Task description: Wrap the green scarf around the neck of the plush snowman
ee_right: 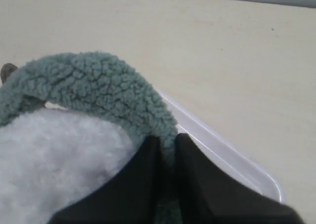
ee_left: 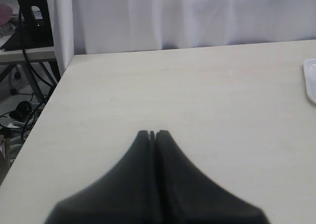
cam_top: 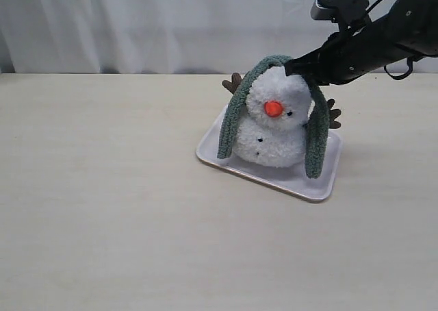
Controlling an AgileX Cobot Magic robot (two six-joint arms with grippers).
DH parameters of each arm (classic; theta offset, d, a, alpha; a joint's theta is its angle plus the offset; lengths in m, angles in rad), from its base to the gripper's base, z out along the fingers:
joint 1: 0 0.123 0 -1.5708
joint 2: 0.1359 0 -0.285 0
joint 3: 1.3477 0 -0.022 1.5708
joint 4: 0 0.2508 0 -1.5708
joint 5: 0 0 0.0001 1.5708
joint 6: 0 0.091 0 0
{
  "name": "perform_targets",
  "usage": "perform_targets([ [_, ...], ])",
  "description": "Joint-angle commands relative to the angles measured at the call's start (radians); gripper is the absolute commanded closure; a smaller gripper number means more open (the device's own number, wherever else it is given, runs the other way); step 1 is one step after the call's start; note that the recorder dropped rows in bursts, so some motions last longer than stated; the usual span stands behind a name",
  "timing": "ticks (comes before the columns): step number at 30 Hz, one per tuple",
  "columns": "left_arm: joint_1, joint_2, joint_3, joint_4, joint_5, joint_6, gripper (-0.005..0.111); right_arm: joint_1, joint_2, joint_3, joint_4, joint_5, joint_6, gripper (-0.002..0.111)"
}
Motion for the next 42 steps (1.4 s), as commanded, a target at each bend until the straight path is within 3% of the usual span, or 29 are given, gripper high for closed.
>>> perform_targets([
  [1,0.001,-0.002,0.002,0.001,-0.011,0.000,0.107,-0.004,-0.002,-0.003,0.022,0.014,0.005,0.078],
  [6,0.001,-0.002,0.002,0.001,-0.011,0.000,0.107,-0.004,-0.002,-0.026,0.022,0.090,0.005,0.065],
  [22,0.001,-0.002,0.002,0.001,-0.011,0.000,0.107,-0.018,-0.010,-0.271,-0.198,0.549,0.122,0.065],
  [31,0.001,-0.002,0.002,0.001,-0.011,0.000,0.107,-0.126,-0.116,-0.236,-0.090,0.567,0.074,0.065],
  [39,0.001,-0.002,0.002,0.001,-0.011,0.000,0.107,-0.147,-0.303,-0.032,-0.004,0.378,0.032,0.065],
  [42,0.001,-0.002,0.002,0.001,-0.011,0.000,0.107,-0.147,-0.373,0.031,0.011,0.339,0.031,0.071],
])
